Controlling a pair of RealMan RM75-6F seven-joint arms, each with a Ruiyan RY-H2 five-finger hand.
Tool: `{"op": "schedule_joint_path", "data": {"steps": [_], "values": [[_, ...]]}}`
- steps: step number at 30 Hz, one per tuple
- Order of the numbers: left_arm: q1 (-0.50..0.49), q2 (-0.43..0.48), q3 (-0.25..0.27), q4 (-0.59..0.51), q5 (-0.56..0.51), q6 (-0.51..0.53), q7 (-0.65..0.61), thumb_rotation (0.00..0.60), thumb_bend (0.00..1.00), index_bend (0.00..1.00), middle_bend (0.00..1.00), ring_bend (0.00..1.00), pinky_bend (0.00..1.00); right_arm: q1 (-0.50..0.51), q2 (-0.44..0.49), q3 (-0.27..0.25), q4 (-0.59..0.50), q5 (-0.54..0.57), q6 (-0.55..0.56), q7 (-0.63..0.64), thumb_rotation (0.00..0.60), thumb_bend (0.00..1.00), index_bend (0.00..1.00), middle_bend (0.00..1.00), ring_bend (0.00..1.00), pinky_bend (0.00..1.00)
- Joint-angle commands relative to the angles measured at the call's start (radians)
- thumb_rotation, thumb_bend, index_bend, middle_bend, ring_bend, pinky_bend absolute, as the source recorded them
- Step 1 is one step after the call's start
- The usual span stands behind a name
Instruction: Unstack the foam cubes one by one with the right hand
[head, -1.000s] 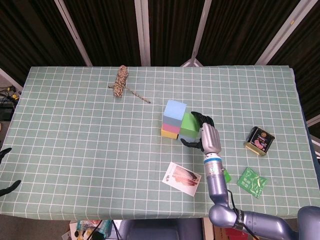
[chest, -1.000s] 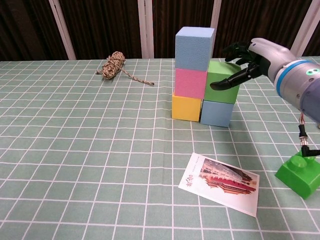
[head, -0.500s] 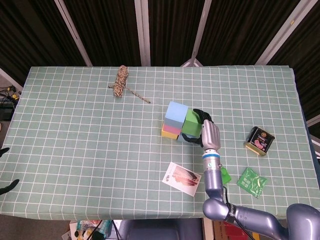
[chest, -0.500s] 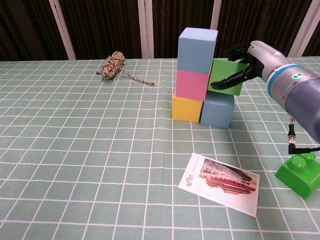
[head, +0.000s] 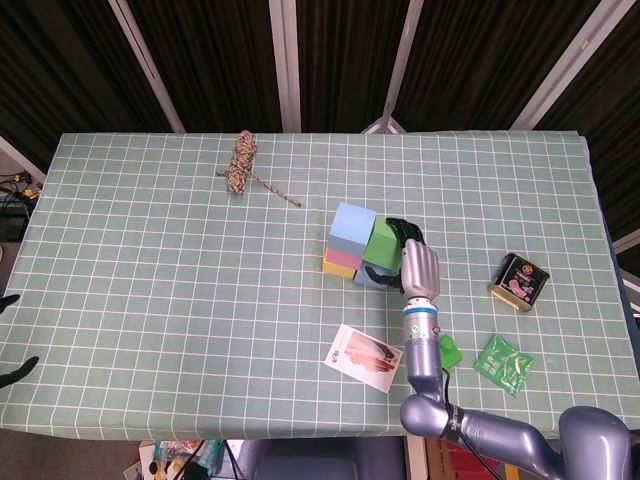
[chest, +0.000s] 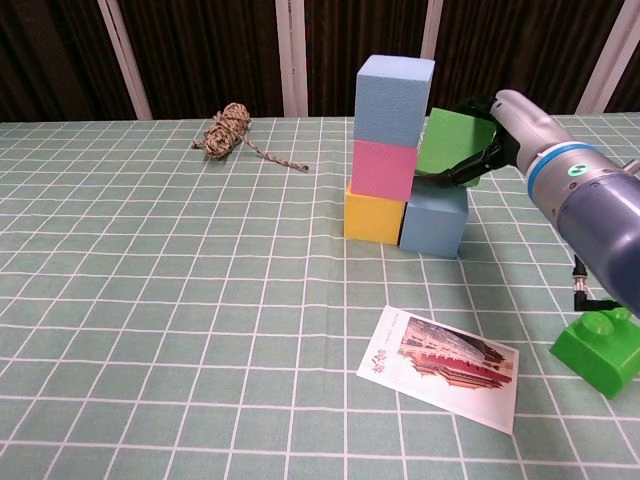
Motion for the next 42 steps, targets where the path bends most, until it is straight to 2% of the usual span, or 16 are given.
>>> {"op": "schedule_joint_path", "data": {"steps": [1,4,9,14,21,26,30,35,42], "values": [[-0.001,0.000,-0.001,-0.001,-0.001,0.000,-0.001,0.600,0.17,0.20,0.00,0.00,0.00,0.000,-0.007,0.000,0.024,-0.002,-0.010,0.007,0.600,0.19,0.22,0.37,0.52,0.34],[-0.001,-0.001,-0.001,-0.002,-0.001,-0.002,0.000,0.600,0.17,0.20,0.00,0.00,0.00,0.002,-0.015,0.005,0.043,-0.014,-0.008,0.017,0.600,0.18,0.24,0.38,0.57,0.36],[-0.002,-0.001,0.000,-0.005,0.000,-0.003,0.005,0.600,0.17,0.21,0.00,0.00,0.00,0.005,-0.025,0.013,0.075,-0.042,0.003,0.030,0.600,0.18,0.28,0.45,0.69,0.45],[-0.003,0.000,-0.001,-0.007,-0.004,-0.005,0.002,0.600,0.17,0.21,0.00,0.00,0.00,-0.001,-0.028,0.035,0.102,-0.068,0.017,0.072,0.600,0.23,0.34,0.50,0.78,0.53],[-0.004,0.000,-0.002,-0.009,-0.007,-0.007,0.002,0.600,0.17,0.22,0.00,0.00,0.00,-0.018,-0.004,0.053,0.115,-0.103,0.017,0.126,0.600,0.26,0.35,0.52,0.80,0.53],[-0.004,-0.001,-0.001,-0.010,-0.004,-0.006,0.008,0.600,0.17,0.22,0.00,0.00,0.00,-0.034,0.034,0.084,0.091,-0.105,0.018,0.153,0.600,0.26,0.36,0.53,0.80,0.53],[-0.005,-0.001,-0.001,-0.012,-0.006,-0.008,0.010,0.600,0.17,0.22,0.00,0.00,0.00,-0.035,0.060,0.121,0.113,-0.090,0.019,0.156,0.600,0.26,0.36,0.53,0.80,0.53],[-0.005,-0.003,-0.002,-0.014,-0.005,-0.005,0.012,0.600,0.17,0.22,0.00,0.00,0.00,-0.028,0.089,0.155,0.187,-0.058,-0.019,0.159,0.600,0.26,0.36,0.53,0.80,0.53],[-0.001,-0.002,-0.003,-0.016,-0.004,0.004,0.010,0.600,0.17,0.22,0.00,0.00,0.00,0.011,0.082,0.150,0.378,-0.056,-0.128,0.205,0.600,0.26,0.36,0.53,0.77,0.53]]}}
